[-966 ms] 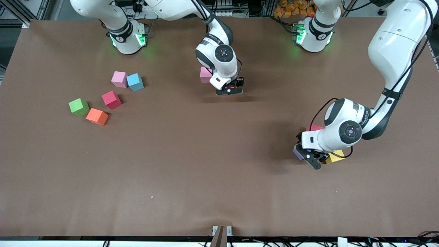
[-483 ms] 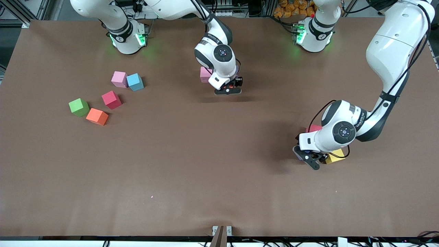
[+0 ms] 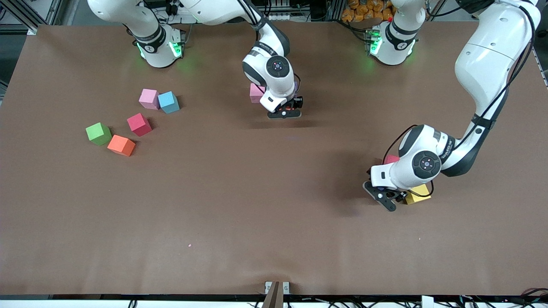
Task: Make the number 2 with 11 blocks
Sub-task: 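Lift the violet cube with the left gripper while the right gripper holds orange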
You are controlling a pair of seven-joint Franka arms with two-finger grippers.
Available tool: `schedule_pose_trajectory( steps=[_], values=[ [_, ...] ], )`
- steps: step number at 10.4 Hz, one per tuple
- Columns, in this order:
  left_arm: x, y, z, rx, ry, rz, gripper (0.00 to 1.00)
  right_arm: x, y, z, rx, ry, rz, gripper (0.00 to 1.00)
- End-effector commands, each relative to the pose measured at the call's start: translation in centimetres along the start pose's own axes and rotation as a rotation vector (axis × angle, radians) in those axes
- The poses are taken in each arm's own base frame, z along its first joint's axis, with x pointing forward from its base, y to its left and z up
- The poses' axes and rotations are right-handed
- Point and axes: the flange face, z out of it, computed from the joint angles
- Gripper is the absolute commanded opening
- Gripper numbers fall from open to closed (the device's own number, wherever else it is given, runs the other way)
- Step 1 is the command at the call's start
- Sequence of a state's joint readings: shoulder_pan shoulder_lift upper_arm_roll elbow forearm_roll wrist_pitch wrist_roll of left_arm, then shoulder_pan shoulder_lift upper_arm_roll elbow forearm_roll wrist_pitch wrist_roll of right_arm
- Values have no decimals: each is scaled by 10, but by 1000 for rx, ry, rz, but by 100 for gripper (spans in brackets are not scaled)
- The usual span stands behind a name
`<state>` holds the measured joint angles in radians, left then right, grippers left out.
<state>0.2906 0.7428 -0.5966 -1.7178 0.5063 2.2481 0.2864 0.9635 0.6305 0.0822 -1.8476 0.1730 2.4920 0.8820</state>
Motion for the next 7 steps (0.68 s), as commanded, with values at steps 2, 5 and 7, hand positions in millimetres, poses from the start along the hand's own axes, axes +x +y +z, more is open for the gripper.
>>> schedule_pose_trajectory(
  steps=[2, 5, 7],
  values=[
    [3, 0, 0, 37, 2, 8, 81, -4, -1, -10, 14, 0, 28, 31],
    [2, -1, 0, 43, -2, 13, 60, -4, -2, -8, 19, 4, 29, 31],
    [3, -2, -2, 45, 2, 7, 56, -3, -2, -7, 22, 7, 29, 31]
  ],
)
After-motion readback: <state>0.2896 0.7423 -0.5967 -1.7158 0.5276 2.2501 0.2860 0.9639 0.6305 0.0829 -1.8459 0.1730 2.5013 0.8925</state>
